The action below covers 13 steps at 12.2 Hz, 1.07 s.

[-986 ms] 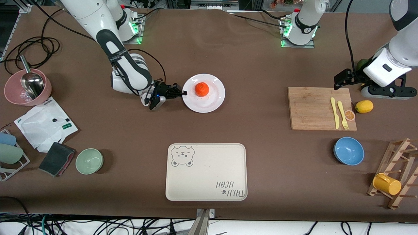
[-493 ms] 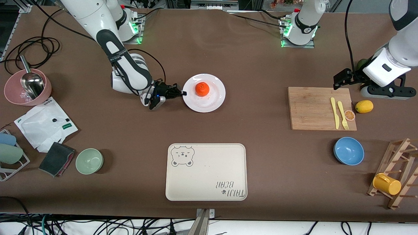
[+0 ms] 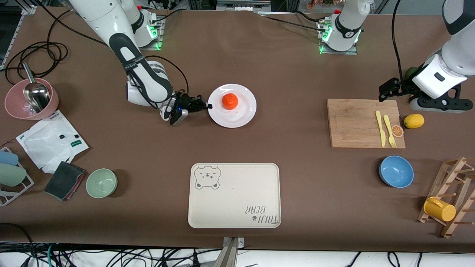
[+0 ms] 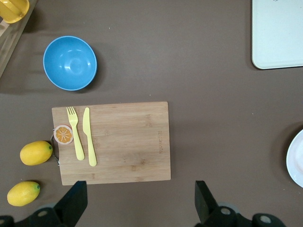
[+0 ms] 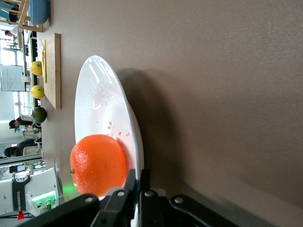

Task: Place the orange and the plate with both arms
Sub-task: 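Grip the plate rim with the right gripper, then slide the plate with the right gripper onto the bear tray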

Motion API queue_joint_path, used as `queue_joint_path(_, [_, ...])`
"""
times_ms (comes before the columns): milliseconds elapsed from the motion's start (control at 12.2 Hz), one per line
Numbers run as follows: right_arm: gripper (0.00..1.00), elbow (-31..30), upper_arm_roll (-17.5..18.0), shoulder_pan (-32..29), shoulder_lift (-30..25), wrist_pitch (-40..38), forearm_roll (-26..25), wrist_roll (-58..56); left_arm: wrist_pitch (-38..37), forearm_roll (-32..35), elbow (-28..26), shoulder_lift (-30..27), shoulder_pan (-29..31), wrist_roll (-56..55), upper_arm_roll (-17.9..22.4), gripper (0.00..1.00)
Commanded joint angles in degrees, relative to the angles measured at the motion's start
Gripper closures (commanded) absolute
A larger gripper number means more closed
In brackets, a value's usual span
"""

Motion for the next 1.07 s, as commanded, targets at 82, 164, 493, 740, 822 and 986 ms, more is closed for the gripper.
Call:
queue_joint_path(82, [1.00,3.4,-1.3,0.0,0.4,0.2,1.1,6.4,-0.7,-1.5,0.4,-0.3,0.5,0.2,-0.3,0.00])
queue_joint_path(164, [1.00,4.8,-1.4,0.1,0.1,0.2,1.1,10.0,-0.7,-1.5,0.4,-0.3,0.5,0.1,-0.4,0.00])
queue_joint_path(493, [1.00,11.7,-1.4,0.1,0.5,0.1,0.7,20.8,-0.7,-1.5,0.4,-0.3,0.5,0.1,-0.4,0.00])
queue_joint_path(740, [1.00,20.5,-1.7,0.0,4.6,0.1,0.3,26.1,-0.7,-1.5,0.4,-0.3,0.5,0.1,-0.4,0.00])
queue_joint_path(822, [1.00,24.3,-2.0,-0.1,7.0,0.1,0.2,26.5,-0.7,-1.5,0.4,-0.3,0.4,0.1,-0.4,0.00])
queue_joint_path(986, [1.00,32.3,-2.4,0.3,12.6,0.1,-0.3,28.4,-0.7,-1.5,0.4,-0.3,0.4,0.1,-0.4,0.00])
